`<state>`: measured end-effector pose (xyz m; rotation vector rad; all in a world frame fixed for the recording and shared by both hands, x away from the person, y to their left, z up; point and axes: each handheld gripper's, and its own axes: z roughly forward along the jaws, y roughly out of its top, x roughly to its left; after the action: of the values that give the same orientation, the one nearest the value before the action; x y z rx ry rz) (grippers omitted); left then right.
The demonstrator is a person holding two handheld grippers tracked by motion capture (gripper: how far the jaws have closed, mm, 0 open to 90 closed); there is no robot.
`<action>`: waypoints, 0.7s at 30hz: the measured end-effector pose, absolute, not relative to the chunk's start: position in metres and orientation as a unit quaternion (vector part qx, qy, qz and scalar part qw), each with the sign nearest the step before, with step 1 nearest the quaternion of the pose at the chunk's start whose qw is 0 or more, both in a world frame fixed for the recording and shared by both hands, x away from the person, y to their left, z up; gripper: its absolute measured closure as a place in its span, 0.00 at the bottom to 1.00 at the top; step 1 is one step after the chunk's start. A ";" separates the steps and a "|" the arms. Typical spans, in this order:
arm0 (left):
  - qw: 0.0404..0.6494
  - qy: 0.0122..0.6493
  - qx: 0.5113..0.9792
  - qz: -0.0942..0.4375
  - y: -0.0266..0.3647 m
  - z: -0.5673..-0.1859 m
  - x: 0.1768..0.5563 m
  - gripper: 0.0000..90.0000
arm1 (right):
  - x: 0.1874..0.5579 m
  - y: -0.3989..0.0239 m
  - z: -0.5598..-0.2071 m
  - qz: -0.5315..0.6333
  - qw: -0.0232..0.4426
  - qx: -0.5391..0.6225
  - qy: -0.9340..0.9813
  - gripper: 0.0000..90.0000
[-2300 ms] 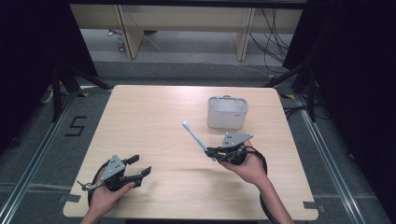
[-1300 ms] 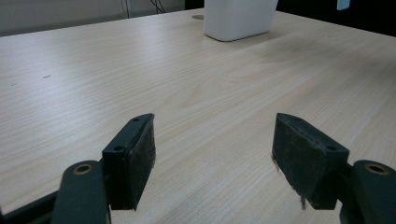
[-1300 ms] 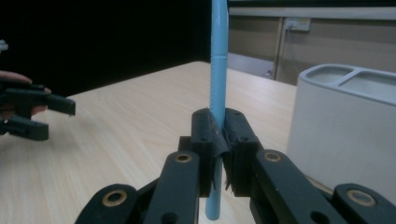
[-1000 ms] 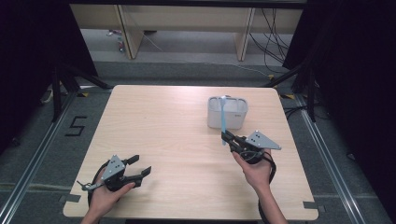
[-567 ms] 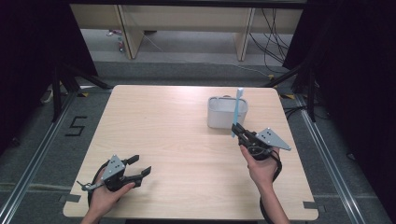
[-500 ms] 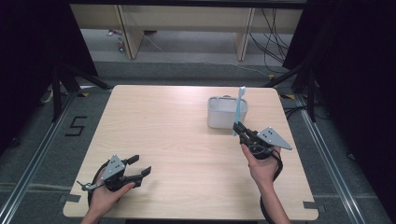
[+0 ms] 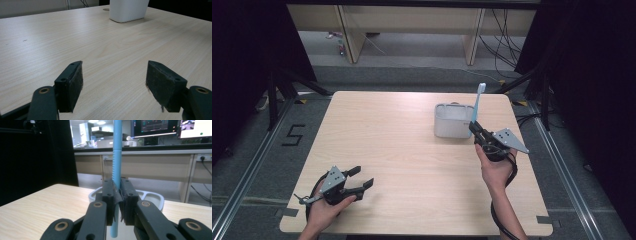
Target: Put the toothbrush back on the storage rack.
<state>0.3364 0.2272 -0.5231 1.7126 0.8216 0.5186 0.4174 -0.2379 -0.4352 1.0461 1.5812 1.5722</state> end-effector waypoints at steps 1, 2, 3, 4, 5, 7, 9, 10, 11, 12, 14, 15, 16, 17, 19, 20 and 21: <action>0.553 0.348 0.724 0.219 0.227 -0.523 0.336 0.32 | 0.419 -0.237 -0.435 0.610 0.329 0.403 0.598 0.93; 0.553 0.348 0.724 0.219 0.227 -0.523 0.336 0.32 | 0.420 -0.238 -0.434 0.606 0.335 0.400 0.600 0.93; 0.553 0.348 0.724 0.219 0.227 -0.523 0.336 0.32 | 0.421 -0.238 -0.434 0.604 0.331 0.401 0.604 0.93; 0.553 0.348 0.724 0.219 0.227 -0.523 0.336 0.32 | 0.423 -0.238 -0.434 0.603 0.336 0.402 0.602 0.93; 0.554 0.348 0.724 0.219 0.227 -0.523 0.336 0.32 | 0.425 -0.238 -0.434 0.607 0.337 0.398 0.600 0.93; 0.550 0.351 0.726 0.219 0.228 -0.523 0.336 0.32 | 0.426 -0.238 -0.434 0.604 0.333 0.404 0.601 0.93; 0.549 0.353 0.726 0.218 0.228 -0.522 0.336 0.32 | 0.427 -0.239 -0.433 0.603 0.341 0.402 0.599 0.93; 0.552 0.351 0.724 0.218 0.228 -0.523 0.336 0.32 | 0.428 -0.239 -0.433 0.602 0.337 0.405 0.600 0.93; 0.553 0.350 0.724 0.218 0.228 -0.523 0.336 0.32 | 0.429 -0.239 -0.434 0.606 0.340 0.401 0.597 0.93; 0.553 0.349 0.725 0.218 0.228 -0.523 0.337 0.32 | 0.429 -0.240 -0.433 0.599 0.343 0.405 0.600 0.93; 0.553 0.349 0.725 0.218 0.228 -0.523 0.337 0.32 | 0.430 -0.239 -0.433 0.600 0.338 0.408 0.600 0.93; 0.553 0.349 0.725 0.218 0.228 -0.523 0.337 0.32 | 0.431 -0.239 -0.433 0.605 0.338 0.405 0.597 0.93; 0.553 0.349 0.725 0.218 0.228 -0.523 0.337 0.32 | 0.430 -0.239 -0.433 0.600 0.338 0.410 0.598 0.93; 0.552 0.349 0.725 0.218 0.228 -0.523 0.337 0.32 | 0.431 -0.239 -0.433 0.601 0.338 0.410 0.597 0.93; 0.553 0.350 0.724 0.217 0.228 -0.523 0.337 0.32 | 0.433 -0.239 -0.432 0.601 0.344 0.407 0.596 0.93; 0.552 0.351 0.725 0.218 0.228 -0.523 0.336 0.32 | 0.434 -0.239 -0.432 0.600 0.346 0.408 0.595 0.93; 0.548 0.353 0.726 0.219 0.228 -0.522 0.336 0.32 | 0.433 -0.240 -0.431 0.595 0.346 0.411 0.598 0.93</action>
<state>0.3357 0.2282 -0.5224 1.7203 0.8373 0.5182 0.4334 -0.2399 -0.4309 1.0668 1.5517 1.5447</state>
